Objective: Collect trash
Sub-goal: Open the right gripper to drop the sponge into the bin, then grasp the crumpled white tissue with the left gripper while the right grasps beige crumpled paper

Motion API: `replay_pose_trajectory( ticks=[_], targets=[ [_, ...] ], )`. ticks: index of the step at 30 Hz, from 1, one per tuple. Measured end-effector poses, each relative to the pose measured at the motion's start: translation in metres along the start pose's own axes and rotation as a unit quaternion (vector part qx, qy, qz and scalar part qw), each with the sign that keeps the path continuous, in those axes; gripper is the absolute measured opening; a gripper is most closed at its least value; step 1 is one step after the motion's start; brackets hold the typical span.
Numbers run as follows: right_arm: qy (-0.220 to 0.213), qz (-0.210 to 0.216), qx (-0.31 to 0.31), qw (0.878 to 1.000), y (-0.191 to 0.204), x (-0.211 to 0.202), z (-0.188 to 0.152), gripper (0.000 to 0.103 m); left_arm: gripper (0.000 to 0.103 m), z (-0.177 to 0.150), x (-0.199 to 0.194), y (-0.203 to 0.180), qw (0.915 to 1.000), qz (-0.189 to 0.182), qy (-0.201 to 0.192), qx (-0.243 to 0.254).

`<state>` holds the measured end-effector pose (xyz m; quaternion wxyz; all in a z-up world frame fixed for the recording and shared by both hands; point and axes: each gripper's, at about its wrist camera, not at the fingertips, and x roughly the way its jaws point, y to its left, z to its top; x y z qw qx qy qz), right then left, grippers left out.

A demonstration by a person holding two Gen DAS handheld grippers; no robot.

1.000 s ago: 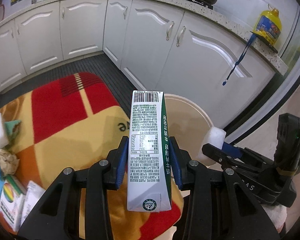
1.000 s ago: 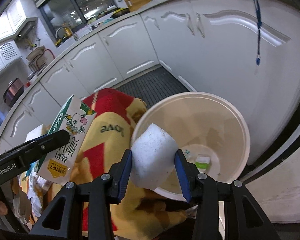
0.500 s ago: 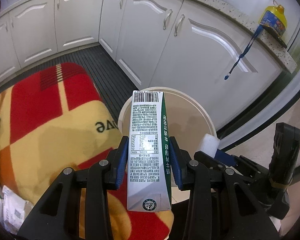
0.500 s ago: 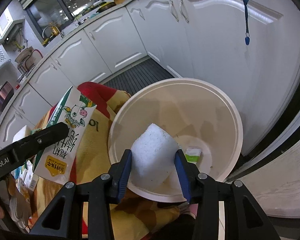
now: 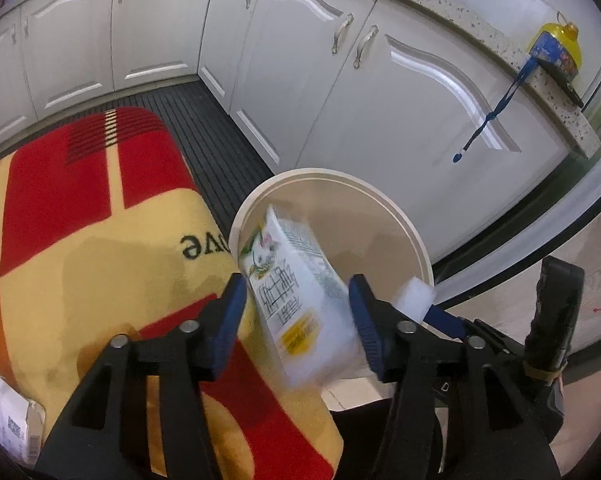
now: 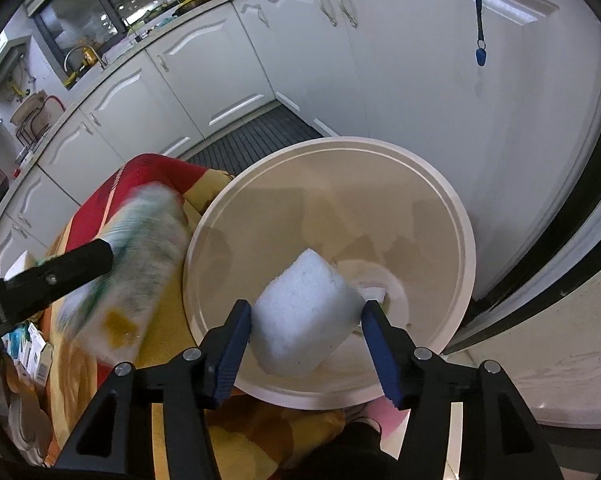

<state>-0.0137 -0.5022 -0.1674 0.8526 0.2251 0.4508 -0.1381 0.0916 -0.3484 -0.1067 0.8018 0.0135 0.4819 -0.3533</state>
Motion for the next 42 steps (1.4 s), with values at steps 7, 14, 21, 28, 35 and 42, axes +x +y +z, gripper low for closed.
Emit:
replay_pose_trajectory(
  ticks=[7, 14, 21, 28, 35, 42],
  targets=[
    [0.000, -0.002, 0.008, 1.000, 0.000, 0.003, 0.003, 0.066, 0.054, -0.002, -0.015, 0.002, 1.0000, 0.005, -0.003, -0.002],
    [0.003, 0.002, 0.027, 1.000, -0.001, 0.001, 0.002, 0.068, 0.054, -0.008, -0.039, 0.003, 0.9997, 0.015, -0.017, 0.004],
    [-0.010, 0.014, 0.003, 1.000, 0.024, -0.014, 0.001, 0.069, 0.060, -0.019, -0.070, 0.010, 0.9983, 0.037, -0.044, 0.013],
    [-0.024, 0.034, -0.030, 0.999, 0.057, -0.032, 0.001, 0.069, 0.064, -0.033, -0.103, 0.027, 0.9955, 0.061, -0.072, 0.011],
    [-0.034, 0.057, -0.062, 0.996, 0.096, -0.045, -0.005, 0.071, 0.064, -0.049, -0.132, 0.055, 0.9937, 0.073, -0.084, -0.012],
    [-0.030, 0.077, -0.097, 0.992, 0.135, -0.047, -0.014, 0.072, 0.064, -0.071, -0.164, 0.094, 0.9906, 0.092, -0.092, -0.044]
  ],
)
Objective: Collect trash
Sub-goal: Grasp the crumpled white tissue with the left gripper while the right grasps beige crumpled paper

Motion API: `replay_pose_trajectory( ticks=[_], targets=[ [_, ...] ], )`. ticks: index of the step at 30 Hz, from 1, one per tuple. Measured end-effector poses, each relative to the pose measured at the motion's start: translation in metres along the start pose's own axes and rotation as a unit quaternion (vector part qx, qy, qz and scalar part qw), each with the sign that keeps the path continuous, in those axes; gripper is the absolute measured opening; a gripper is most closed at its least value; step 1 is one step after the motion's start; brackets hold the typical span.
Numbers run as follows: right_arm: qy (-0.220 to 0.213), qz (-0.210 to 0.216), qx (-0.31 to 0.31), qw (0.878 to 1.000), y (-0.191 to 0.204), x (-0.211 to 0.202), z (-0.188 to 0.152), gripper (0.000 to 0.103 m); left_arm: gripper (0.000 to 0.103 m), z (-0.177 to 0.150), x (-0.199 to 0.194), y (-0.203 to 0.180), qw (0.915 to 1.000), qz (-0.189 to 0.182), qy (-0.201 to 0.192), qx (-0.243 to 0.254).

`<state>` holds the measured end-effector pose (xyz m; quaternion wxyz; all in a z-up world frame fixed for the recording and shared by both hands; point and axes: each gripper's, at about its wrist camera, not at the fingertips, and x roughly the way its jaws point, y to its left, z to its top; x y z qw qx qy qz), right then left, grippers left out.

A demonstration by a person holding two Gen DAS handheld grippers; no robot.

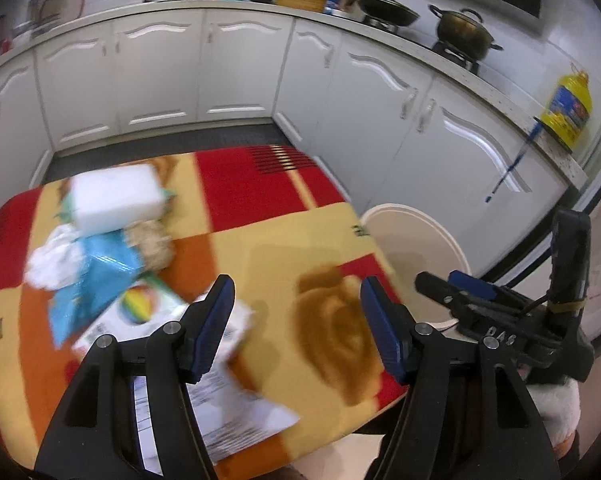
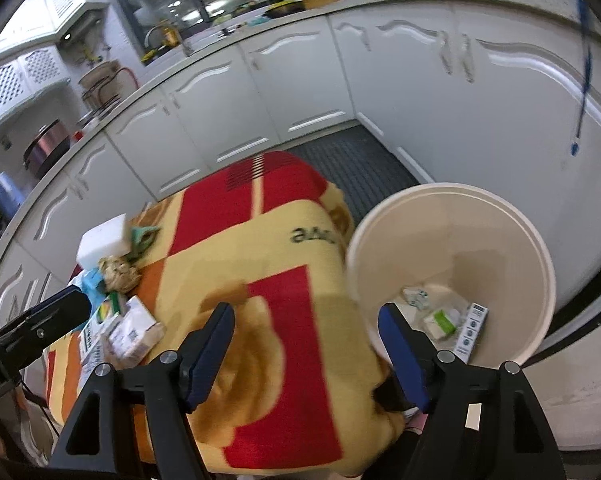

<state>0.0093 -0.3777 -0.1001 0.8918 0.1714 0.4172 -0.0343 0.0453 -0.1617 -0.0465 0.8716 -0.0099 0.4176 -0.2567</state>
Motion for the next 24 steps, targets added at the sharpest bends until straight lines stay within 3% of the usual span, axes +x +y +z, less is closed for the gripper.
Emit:
replay_pose_trajectory(
  ticks=[13, 21, 24],
  targets=[
    [0.030, 0.060, -0.064, 0.996, 0.074, 0.029, 0.002, 0.072, 0.068, -0.020, -0.050, 0.128, 0.9927, 0.073, -0.027, -0.092],
    [0.052, 0.126, -0.114, 0.984, 0.137, 0.065, 0.018, 0.072, 0.071, -0.015, -0.035, 0.182, 0.9919, 0.046, -0.020, -0.117],
    [0.063, 0.145, -0.129, 0.979, 0.159, 0.086, 0.024, 0.067, 0.071, -0.011, -0.020, 0.194, 0.9923, 0.042, -0.010, -0.116]
  ],
)
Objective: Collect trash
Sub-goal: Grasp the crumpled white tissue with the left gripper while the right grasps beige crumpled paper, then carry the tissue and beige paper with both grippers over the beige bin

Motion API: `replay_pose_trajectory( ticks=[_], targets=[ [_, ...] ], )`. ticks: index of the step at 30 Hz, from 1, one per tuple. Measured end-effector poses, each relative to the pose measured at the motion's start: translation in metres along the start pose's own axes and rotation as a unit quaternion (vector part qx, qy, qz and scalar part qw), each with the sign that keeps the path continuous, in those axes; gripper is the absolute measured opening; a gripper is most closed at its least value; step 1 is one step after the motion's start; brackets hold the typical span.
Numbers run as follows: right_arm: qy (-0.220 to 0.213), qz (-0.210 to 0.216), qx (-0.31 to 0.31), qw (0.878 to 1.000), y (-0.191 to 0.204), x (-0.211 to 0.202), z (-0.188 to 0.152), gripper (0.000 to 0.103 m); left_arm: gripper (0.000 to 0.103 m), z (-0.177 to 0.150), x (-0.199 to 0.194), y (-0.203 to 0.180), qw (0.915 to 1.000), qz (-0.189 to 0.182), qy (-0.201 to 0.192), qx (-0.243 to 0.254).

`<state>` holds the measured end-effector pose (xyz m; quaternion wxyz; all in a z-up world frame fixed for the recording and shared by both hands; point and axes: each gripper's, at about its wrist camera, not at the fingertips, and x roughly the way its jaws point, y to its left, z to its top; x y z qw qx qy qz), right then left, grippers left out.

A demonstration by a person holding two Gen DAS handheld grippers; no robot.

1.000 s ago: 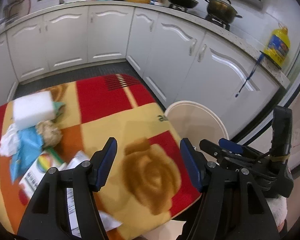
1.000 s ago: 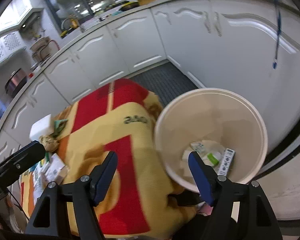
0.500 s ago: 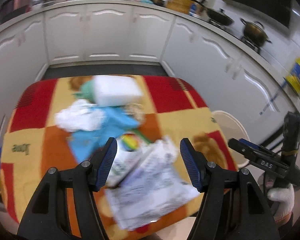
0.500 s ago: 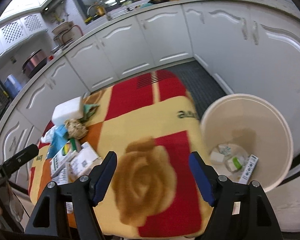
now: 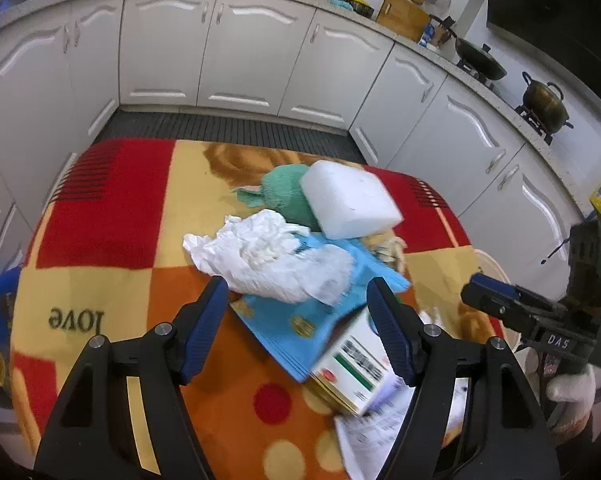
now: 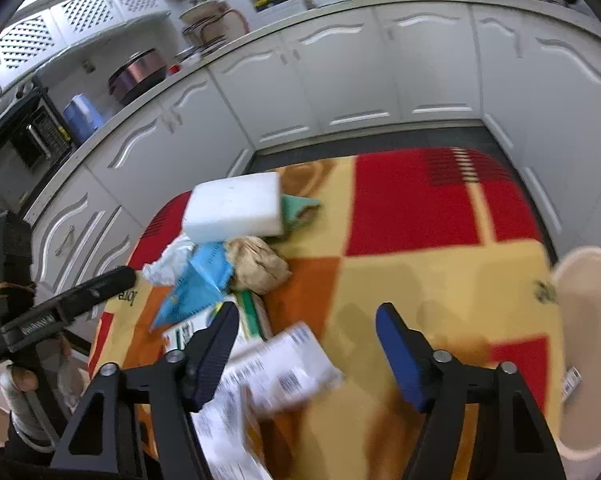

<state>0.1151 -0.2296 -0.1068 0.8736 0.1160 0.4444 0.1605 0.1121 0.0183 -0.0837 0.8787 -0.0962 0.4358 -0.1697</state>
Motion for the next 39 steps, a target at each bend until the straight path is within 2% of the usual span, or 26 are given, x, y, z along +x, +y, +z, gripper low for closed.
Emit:
replay_pose_trajectory(
  ticks=[4, 8, 12, 14, 15, 16, 18, 19, 30, 35, 39],
  targets=[
    [0.014, 0.028, -0.002, 0.999, 0.008, 0.028, 0.014, 0.057, 0.071, 0.008, 0.018, 0.008, 1.0000, -0.001, 0.006, 0.003],
    [0.032, 0.042, -0.006, 0.999, 0.014, 0.055, 0.022, 0.052, 0.071, 0.015, 0.034, 0.014, 0.9999, 0.003, 0.008, 0.011],
    [0.050, 0.064, 0.014, 0.997, 0.010, 0.080, 0.028, 0.043, 0.071, 0.021, 0.049, 0.021, 0.9998, -0.001, 0.016, 0.009],
    [0.054, 0.077, 0.022, 0.995, 0.009, 0.085, 0.030, 0.031, 0.070, 0.022, 0.057, 0.025, 0.9995, -0.014, 0.028, 0.000],
    [0.052, 0.081, 0.021, 0.995, 0.009, 0.085, 0.030, 0.028, 0.062, 0.022, 0.060, 0.026, 0.9993, -0.021, 0.032, -0.004],
    [0.050, 0.079, 0.016, 0.995, 0.011, 0.084, 0.030, 0.025, 0.045, 0.021, 0.063, 0.028, 0.9990, -0.023, 0.038, -0.004],
    [0.045, 0.072, 0.003, 0.996, 0.013, 0.078, 0.028, 0.022, 0.029, 0.019, 0.065, 0.028, 0.9990, -0.010, 0.043, 0.003],
    [0.042, 0.069, 0.001, 0.997, 0.011, 0.073, 0.027, 0.021, 0.026, 0.018, 0.063, 0.029, 0.9990, -0.008, 0.043, 0.007],
    [-0.020, 0.042, 0.025, 0.999, -0.020, 0.001, 0.011, 0.020, 0.022, 0.018, 0.000, 0.021, 0.9996, -0.016, -0.011, 0.022],
    [-0.030, 0.027, 0.034, 0.999, -0.030, -0.018, 0.000, 0.020, 0.022, 0.010, -0.018, -0.004, 0.9986, -0.028, -0.021, 0.040],
    [-0.036, 0.018, 0.035, 0.999, -0.034, -0.031, -0.008, 0.020, 0.022, 0.000, -0.023, -0.028, 0.9977, -0.024, -0.027, 0.057]
  ],
)
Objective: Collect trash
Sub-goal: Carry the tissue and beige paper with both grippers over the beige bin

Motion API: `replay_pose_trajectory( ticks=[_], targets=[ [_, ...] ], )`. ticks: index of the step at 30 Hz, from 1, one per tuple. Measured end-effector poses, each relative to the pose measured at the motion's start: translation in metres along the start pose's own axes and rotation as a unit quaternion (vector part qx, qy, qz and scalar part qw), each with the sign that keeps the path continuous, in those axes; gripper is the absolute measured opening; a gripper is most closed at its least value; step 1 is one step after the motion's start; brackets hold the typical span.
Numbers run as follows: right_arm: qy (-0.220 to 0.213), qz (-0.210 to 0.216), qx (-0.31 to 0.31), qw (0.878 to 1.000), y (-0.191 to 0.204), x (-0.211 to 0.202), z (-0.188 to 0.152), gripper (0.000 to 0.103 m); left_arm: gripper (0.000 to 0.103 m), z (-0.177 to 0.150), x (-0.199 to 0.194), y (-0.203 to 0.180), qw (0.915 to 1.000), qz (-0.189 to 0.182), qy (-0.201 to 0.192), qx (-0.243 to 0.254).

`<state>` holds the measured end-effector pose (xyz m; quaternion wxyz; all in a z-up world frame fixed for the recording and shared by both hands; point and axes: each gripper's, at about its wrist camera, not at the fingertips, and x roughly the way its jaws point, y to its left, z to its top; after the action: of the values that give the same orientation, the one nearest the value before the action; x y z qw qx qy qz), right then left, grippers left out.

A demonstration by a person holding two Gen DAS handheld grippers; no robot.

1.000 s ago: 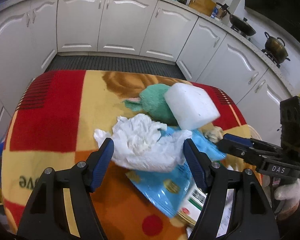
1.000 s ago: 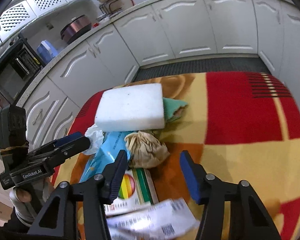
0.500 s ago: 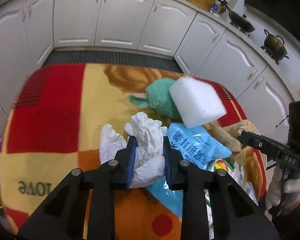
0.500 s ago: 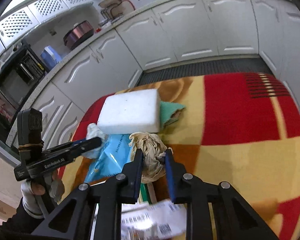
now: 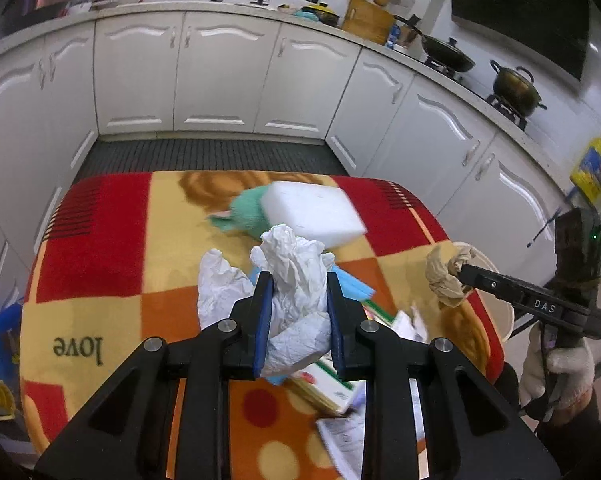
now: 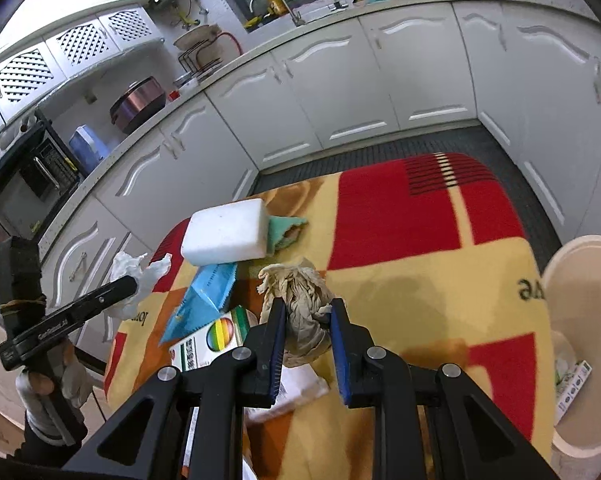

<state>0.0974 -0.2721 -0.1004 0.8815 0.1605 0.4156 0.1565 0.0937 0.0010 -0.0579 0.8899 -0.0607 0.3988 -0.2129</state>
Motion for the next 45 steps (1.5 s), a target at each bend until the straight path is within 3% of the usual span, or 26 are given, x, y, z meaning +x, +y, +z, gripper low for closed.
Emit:
replay_pose_trajectory(
  ticks=[10, 27, 45],
  targets=[
    [-0.026, -0.028, 0.004, 0.999, -0.014, -0.035, -0.019, 0.020, 0.022, -0.008, 0.014, -0.073, 0.9985, -0.013, 0.014, 0.051],
    [-0.060, -0.093, 0.066, 0.992, -0.093, -0.096, -0.041, 0.020, 0.022, -0.001, 0.051, -0.172, 0.9915, -0.060, 0.038, 0.109],
    [-0.081, -0.164, 0.140, 0.973, -0.176, -0.143, -0.067, 0.020, 0.022, 0.001, 0.112, -0.279, 0.9746, -0.136, 0.107, 0.143]
  ],
)
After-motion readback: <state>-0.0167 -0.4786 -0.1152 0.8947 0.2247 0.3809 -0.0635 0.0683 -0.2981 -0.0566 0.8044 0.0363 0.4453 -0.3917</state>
